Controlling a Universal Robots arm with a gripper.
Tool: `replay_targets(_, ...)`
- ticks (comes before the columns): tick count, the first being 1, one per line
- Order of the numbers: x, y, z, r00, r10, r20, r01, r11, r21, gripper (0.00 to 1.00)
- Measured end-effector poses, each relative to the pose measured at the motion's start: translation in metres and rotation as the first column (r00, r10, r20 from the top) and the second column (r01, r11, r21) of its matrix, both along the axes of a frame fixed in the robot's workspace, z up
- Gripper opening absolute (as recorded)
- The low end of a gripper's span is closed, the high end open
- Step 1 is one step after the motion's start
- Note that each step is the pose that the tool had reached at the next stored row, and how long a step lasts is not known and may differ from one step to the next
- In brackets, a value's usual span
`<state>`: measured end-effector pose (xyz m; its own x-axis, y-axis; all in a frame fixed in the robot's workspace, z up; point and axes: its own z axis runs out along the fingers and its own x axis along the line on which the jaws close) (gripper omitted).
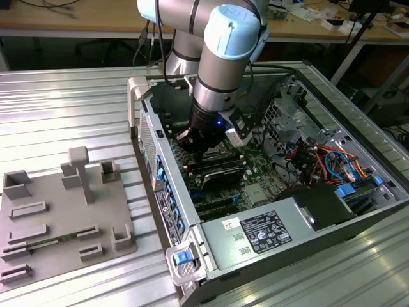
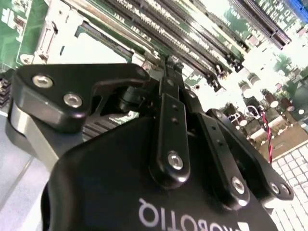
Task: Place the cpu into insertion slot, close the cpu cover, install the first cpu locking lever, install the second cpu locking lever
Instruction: 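Install the second cpu locking lever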
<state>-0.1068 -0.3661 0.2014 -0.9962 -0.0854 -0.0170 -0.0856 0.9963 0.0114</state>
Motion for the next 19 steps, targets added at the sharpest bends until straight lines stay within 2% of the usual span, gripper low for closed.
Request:
replay_targets(6,0.0002,0.0003,0.0023,1.0000,0.000,0.0013,0.000,1.0000,0.0016,0.11)
replay_targets(11,0.0000,0.0000,0.0048,1.0000,0.000,0.0001,0.000,1.0000,-0.0004,0.11)
replay_targets(19,0.0001,0.0001,0.0186,1.0000,0.000,0.0002,0.000,1.0000,-0.0002,0.11)
